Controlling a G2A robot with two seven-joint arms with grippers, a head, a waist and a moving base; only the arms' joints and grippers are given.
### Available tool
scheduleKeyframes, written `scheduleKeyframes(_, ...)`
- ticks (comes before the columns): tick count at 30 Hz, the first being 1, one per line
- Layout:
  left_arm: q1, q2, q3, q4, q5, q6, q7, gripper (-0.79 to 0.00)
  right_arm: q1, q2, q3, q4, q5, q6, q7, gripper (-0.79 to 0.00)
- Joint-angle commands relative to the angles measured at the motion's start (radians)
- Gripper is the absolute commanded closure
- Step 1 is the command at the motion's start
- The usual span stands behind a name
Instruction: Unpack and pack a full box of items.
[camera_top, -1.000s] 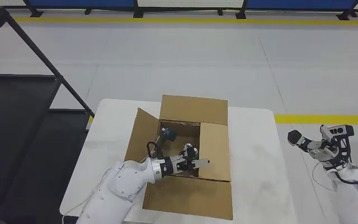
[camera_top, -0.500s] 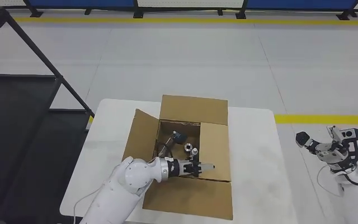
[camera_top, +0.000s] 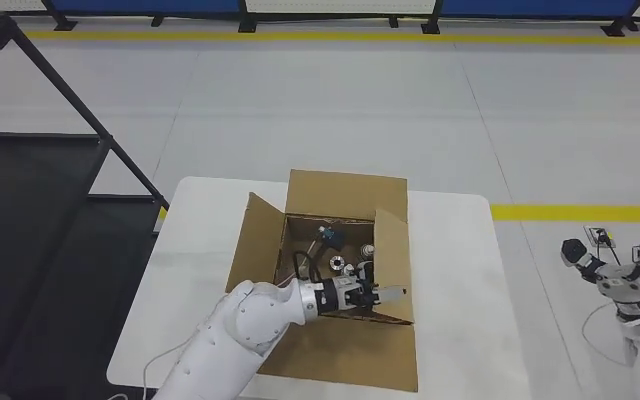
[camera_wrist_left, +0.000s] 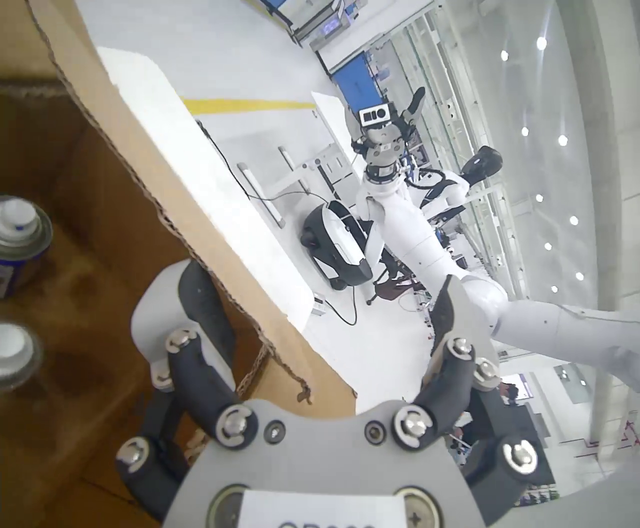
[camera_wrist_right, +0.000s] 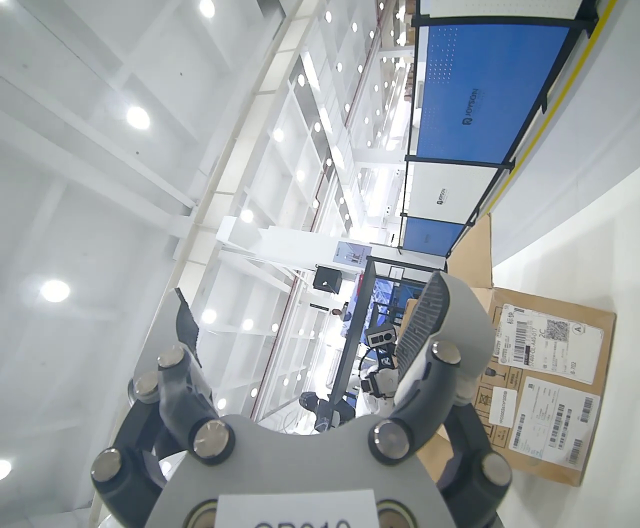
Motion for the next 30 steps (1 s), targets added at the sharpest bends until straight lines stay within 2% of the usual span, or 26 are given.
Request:
scheduleKeyframes(1, -0.005, -0.011, 0.024, -0.002, 0.016, -0.016, 0.054, -0.785, -0.001, 0.004, 0.02, 0.014, 0.02, 0.004, 0.003, -0.785)
scheduleKeyframes(8, -0.061, -0.06, 0.12, 0.062, 0.051, -0.105, 0.196, -0.785, 0.003, 0.02, 0.082, 0.078, 0.063, 0.015, 0.024, -0.785)
scheduleKeyframes(10, -0.08, -0.071, 0.142, 0.088, 0.049, -0.12, 0.189, -0.785, 0.005, 0.026, 0.083, 0.086, 0.033, 0.015, 0.04, -0.785)
scheduleKeyframes(22, -0.078, -0.072, 0.142, 0.085, 0.064, -0.099, 0.187, -0.785, 0.005, 0.026, 0.083, 0.086, 0.033, 0.015, 0.04, -0.785)
scheduleKeyframes(25, -0.105, -0.089, 0.174, 0.088, 0.056, -0.047, 0.145, -0.785, -0.001, 0.026, 0.081, 0.072, 0.03, 0.022, 0.017, -0.785)
scheduleKeyframes(30, -0.189, -0.137, 0.247, 0.15, 0.016, -0.011, 0.101, -0.785, -0.031, 0.027, 0.093, 0.03, 0.035, 0.038, -0.041, -0.785)
